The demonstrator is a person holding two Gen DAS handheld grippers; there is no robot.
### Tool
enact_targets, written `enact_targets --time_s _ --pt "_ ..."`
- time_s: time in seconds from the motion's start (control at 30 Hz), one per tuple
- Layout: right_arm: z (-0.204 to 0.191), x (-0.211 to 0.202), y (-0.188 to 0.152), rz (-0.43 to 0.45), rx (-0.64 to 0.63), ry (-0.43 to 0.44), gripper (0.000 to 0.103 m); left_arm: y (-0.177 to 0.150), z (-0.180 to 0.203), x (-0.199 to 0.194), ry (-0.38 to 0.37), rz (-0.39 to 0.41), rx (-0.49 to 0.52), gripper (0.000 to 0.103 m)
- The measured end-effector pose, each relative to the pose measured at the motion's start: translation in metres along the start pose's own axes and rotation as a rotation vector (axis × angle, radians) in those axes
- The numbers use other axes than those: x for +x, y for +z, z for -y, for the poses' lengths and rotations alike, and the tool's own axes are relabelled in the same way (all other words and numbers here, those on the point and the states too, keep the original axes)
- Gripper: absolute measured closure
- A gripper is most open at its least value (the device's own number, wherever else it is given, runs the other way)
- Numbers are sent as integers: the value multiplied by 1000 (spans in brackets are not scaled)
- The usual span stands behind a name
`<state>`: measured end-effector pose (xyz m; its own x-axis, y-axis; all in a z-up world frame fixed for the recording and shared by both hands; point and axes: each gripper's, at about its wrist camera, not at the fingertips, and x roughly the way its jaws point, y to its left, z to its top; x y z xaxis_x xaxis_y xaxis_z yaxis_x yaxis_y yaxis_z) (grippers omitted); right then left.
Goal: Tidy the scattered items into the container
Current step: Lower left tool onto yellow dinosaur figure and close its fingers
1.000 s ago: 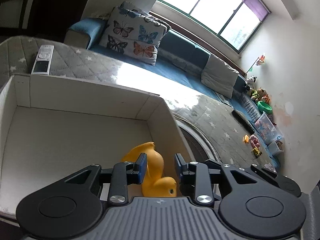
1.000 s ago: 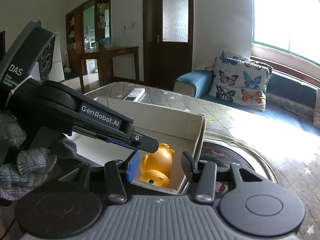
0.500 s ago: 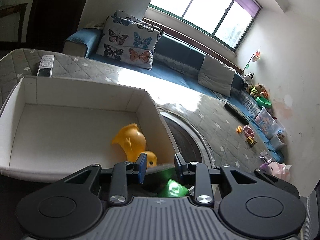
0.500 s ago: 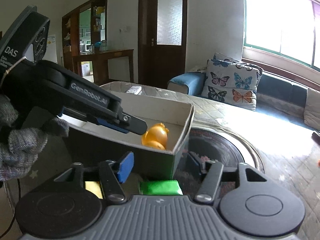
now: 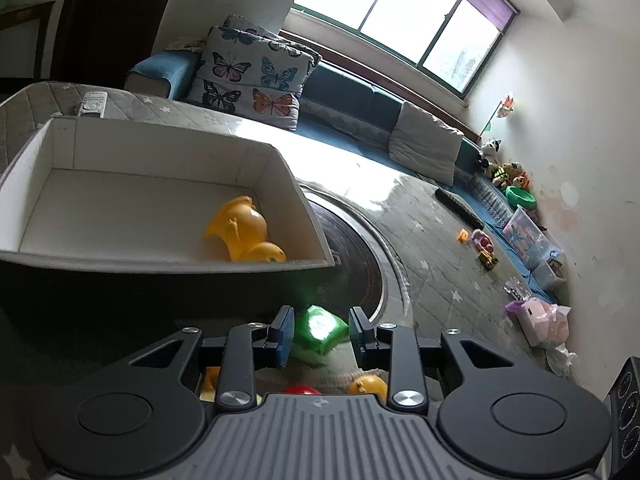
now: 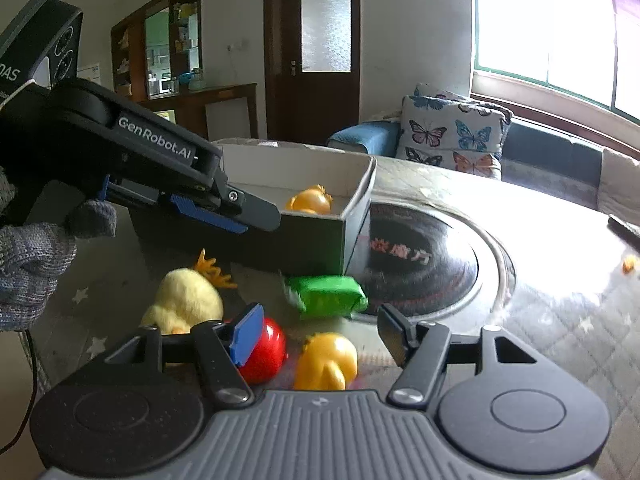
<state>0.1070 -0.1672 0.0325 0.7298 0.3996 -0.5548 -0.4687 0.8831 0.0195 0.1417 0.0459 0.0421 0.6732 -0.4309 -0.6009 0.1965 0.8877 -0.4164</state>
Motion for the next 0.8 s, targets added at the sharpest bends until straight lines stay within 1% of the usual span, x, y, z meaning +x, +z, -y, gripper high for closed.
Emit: enact_targets --time_s 0.5,0.8 --pt "-2 -6 -31 -40 43 -6 32 -27 24 19 -32 -92 -1 69" --pt "1 -3 -40 -61 61 -12 33 -33 29 34 -45 -137 -13 69"
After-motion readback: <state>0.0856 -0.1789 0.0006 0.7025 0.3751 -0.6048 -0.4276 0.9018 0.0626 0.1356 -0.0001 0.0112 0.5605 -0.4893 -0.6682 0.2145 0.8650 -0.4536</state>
